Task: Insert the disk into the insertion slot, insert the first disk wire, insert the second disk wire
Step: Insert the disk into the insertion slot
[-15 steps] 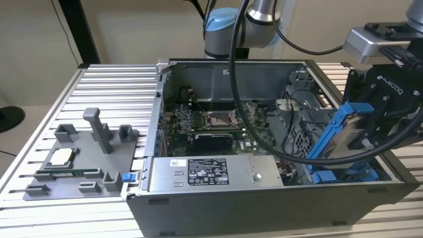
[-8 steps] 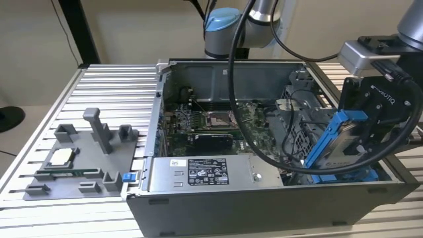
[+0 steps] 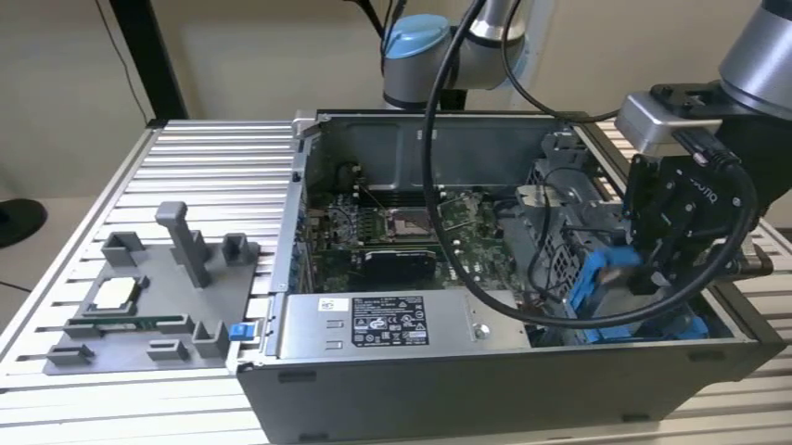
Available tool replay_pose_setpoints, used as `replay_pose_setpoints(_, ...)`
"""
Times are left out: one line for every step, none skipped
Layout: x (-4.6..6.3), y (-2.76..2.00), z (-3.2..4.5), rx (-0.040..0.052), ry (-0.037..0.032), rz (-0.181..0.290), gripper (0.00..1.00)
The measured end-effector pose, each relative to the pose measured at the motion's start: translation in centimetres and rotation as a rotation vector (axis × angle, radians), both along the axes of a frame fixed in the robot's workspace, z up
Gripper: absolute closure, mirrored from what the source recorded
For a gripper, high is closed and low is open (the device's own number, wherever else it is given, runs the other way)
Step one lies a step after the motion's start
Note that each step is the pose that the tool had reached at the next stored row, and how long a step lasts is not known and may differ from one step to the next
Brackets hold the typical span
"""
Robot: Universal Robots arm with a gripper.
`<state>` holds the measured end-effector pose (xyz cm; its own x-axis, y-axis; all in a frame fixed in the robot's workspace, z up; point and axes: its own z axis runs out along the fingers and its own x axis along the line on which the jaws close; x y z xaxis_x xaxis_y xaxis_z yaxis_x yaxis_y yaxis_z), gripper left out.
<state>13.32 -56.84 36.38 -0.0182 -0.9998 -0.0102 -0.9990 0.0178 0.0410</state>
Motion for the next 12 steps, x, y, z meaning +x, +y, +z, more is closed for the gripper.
replay_pose_setpoints(0.0, 0.05, -0.15, 0.0001, -0.0001, 0.0, 1.0)
replay_pose_setpoints(0.01, 0.08, -0.33, -0.0002, -0.0001, 0.0, 1.0)
replay_pose_setpoints(0.01, 0.1, -0.48, -0.0007, -0.0001, 0.0, 1.0)
replay_pose_setpoints(0.01, 0.11, -0.66, -0.0004, -0.0001, 0.0, 1.0)
replay_pose_setpoints(0.01, 0.12, -0.71, -0.0003, -0.0001, 0.0, 1.0)
replay_pose_setpoints(0.01, 0.12, -0.72, -0.0001, -0.0001, 0.0, 1.0)
replay_pose_setpoints(0.01, 0.12, -0.72, -0.0002, 0.0, 0.0, 1.0)
replay_pose_setpoints(0.01, 0.13, -0.73, 0.0005, -0.0001, 0.0, 1.0)
replay_pose_setpoints(0.01, 0.13, -0.73, 0.0005, 0.0001, 0.0, 0.0)
replay_pose_setpoints(0.01, 0.12, -0.58, 0.0003, 0.0, 0.0, 0.0)
replay_pose_setpoints(0.01, 0.12, -0.2, 0.0005, 0.0, 0.0, 0.0)
replay_pose_setpoints(0.01, 0.12, 0.25, 0.0003, 0.0, 0.0, 0.0)
